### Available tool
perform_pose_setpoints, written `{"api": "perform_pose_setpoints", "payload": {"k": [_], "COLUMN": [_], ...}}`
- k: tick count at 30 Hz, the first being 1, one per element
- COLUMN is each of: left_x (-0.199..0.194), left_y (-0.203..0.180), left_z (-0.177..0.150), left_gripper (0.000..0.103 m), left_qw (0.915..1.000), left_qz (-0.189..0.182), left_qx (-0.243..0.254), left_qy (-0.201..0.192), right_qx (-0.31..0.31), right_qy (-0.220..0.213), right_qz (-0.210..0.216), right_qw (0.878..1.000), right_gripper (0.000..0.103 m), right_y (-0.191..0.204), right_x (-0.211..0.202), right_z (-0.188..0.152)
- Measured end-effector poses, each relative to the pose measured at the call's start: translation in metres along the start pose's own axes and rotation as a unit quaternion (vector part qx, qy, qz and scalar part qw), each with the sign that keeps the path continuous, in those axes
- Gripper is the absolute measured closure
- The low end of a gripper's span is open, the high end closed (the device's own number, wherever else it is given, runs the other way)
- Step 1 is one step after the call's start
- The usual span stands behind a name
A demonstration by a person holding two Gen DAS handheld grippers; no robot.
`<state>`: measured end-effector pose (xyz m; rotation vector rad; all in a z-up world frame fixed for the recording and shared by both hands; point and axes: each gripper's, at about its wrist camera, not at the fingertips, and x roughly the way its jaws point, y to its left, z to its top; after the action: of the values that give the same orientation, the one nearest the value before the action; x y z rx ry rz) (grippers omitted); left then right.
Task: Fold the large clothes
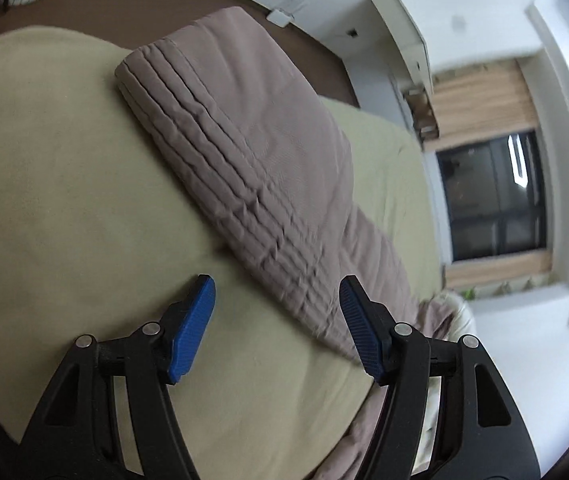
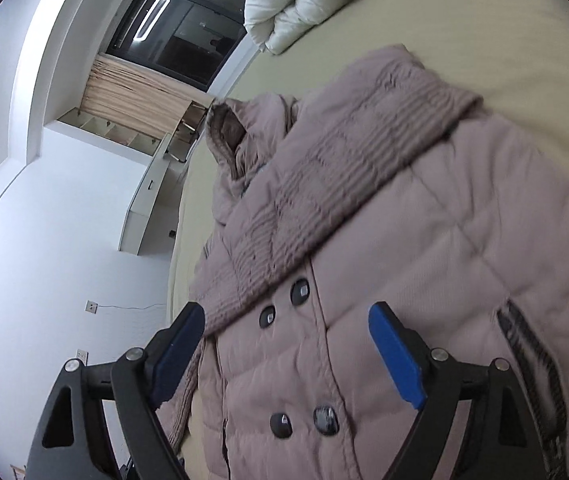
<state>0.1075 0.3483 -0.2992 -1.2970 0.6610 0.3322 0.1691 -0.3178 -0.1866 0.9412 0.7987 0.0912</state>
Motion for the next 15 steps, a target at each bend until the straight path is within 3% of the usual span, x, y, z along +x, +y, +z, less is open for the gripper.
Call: {"api": "perform_pose_setpoints", "payload": {"k": [4,5,7,8,10,12,14,15], "left_x": [0.005,0.005,0.005,0.002,-0.011,-0.025,-0.033,-0.035], "left_y": [0.008,0.008,0.005,0.003,-0.017,-0.055,-0.096,-0.119], "left_z": [0.008,0.01,0.012,0.014,0.012,-0.003,-0.023,-0.038], "left_gripper": [0.041,0.045,0.075,0.078,0.087,0.09,0.091,0.091], "left_qw": [0.9983,0.9978,0.9976,0.9978,0.9987,0.9959,0.986,0.9763], "left_qz": [-0.018,-0.019,-0.012,-0.012,-0.004,0.006,0.01,0.013], "left_qx": [-0.049,-0.055,-0.06,-0.057,-0.018,0.062,0.149,0.202], "left_qy": [-0.024,-0.031,-0.03,-0.032,-0.048,-0.066,-0.074,-0.075], "right_qx": [0.003,0.0,-0.003,-0.005,-0.003,0.003,0.006,0.006], "right_qy": [0.011,0.012,0.012,0.011,0.009,0.005,0.001,0.001], "right_qz": [0.001,0.001,0.002,0.004,0.005,0.008,0.006,0.007], "right_qw": [1.0,1.0,1.0,1.0,1.0,1.0,1.0,1.0], "right_gripper": [0.016,0.016,0.016,0.016,0.016,0.016,0.016,0.016], "right_y": [-0.001,0.0,-0.001,-0.001,-0.004,-0.009,-0.015,-0.017], "right_x": [-0.006,-0.009,-0.013,-0.016,-0.023,-0.029,-0.036,-0.038], "right_z": [-0.018,-0.02,-0.022,-0.021,-0.021,-0.018,-0.017,-0.017]}}
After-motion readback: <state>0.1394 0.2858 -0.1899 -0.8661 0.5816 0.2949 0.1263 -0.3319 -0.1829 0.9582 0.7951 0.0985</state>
